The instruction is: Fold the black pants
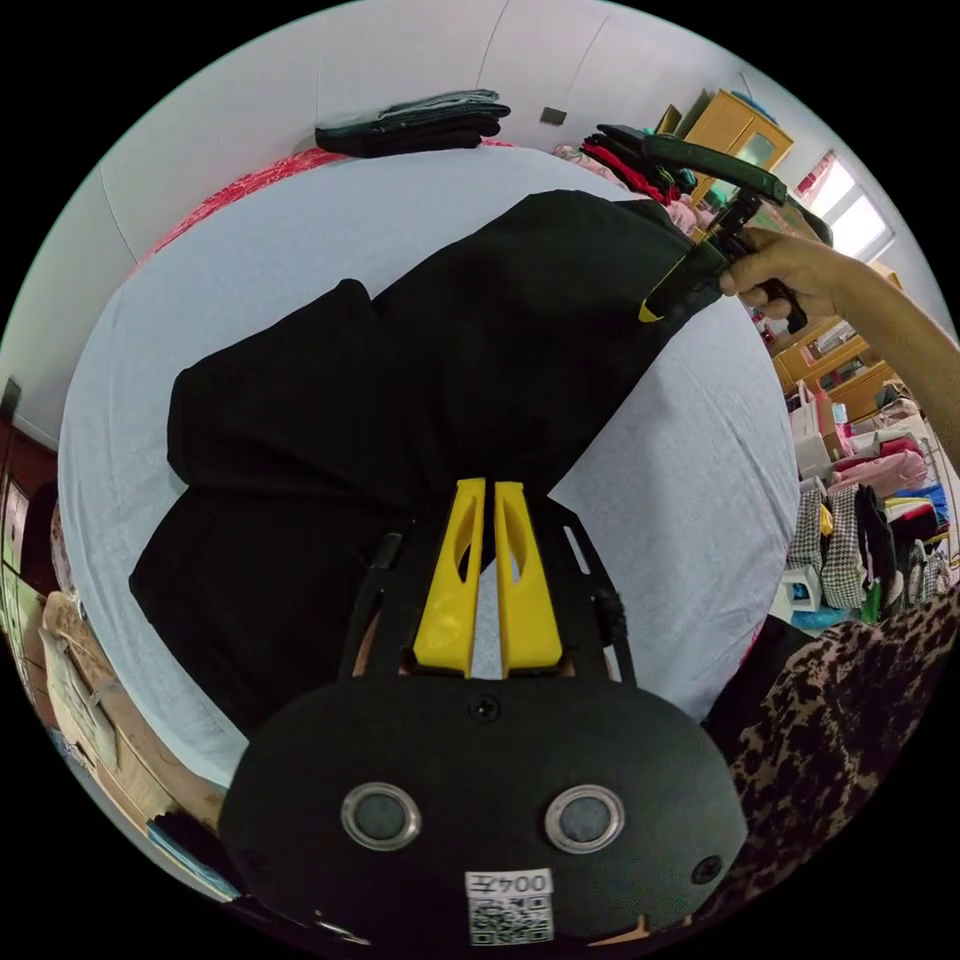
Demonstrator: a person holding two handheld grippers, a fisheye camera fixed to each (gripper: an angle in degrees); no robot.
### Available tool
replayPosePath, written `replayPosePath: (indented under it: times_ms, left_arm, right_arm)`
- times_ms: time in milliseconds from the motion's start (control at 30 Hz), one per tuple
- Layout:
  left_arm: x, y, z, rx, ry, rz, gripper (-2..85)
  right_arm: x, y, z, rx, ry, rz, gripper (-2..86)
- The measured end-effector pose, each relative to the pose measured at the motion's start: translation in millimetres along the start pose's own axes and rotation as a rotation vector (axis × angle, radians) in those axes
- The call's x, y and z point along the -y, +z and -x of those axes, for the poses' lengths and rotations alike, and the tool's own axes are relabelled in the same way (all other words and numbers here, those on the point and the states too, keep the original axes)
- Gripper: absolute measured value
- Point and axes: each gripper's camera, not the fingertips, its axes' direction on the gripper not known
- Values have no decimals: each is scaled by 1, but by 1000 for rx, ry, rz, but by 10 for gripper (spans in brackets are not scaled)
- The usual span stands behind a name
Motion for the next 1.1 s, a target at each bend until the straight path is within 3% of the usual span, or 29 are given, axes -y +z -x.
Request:
replayPosePath:
  times_ms: [267,533,767,933,1100]
  left_arm:
    - [-35,5,12,-12,-11,-7,11]
    - [-109,-52,13,30,-89,-152,9]
    - [-190,-62,38,102,-213,-94,8]
    - [-255,-68,57,110,-365,-77,8]
    - [-276,-68,78,94,-389,-95,9]
  right_arm:
    - [37,44,-1,102,-13,9,37]
    - [64,85,15,18,-109,33,38]
    - [72,121,13,24,-137,5,38]
    - [68,144,4,67,-132,-53,38]
    - [51,170,-7,120,-77,-185,36]
